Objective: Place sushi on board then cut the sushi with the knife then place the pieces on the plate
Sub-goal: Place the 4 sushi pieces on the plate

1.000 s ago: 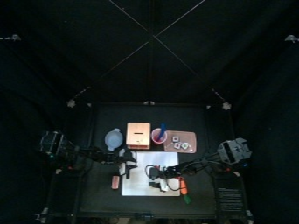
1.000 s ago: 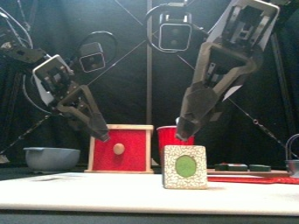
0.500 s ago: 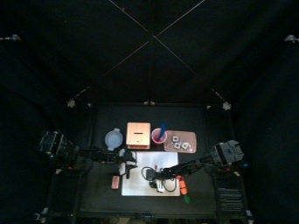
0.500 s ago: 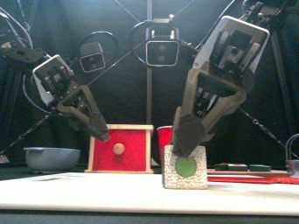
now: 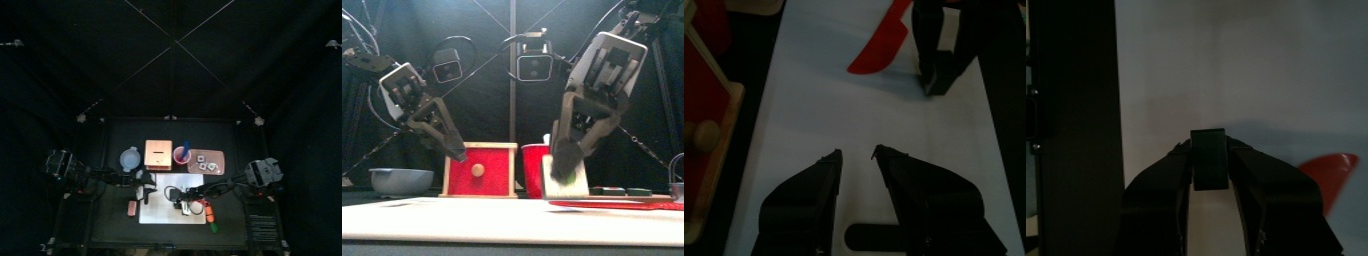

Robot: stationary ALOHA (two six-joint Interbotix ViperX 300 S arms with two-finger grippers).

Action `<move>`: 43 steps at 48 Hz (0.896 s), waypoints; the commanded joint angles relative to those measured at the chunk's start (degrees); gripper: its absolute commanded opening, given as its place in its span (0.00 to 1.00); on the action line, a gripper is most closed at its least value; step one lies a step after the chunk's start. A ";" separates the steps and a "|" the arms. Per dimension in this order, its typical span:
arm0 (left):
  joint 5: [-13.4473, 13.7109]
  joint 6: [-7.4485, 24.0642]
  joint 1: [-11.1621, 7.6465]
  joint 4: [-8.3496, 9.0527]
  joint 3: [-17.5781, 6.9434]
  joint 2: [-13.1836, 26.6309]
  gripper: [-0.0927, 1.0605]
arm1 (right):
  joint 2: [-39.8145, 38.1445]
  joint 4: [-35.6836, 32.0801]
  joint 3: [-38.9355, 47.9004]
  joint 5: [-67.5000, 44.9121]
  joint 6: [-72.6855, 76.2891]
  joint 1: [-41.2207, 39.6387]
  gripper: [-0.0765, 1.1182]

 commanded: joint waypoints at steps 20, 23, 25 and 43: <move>-0.18 0.09 0.26 0.00 -0.44 -0.26 0.72 | -29.09 -2.64 20.83 1.85 -0.09 -25.49 0.56; -0.18 0.09 0.53 0.00 -0.53 -0.26 0.72 | -30.15 -4.13 22.50 2.46 -0.09 -29.71 0.56; -0.18 0.09 0.53 0.00 -0.62 -0.26 0.72 | -30.59 -5.27 23.38 2.99 -0.09 -32.61 0.56; -0.18 0.00 0.62 0.00 -0.70 -0.26 0.72 | -25.66 -12.39 24.70 4.04 -0.18 -45.70 0.57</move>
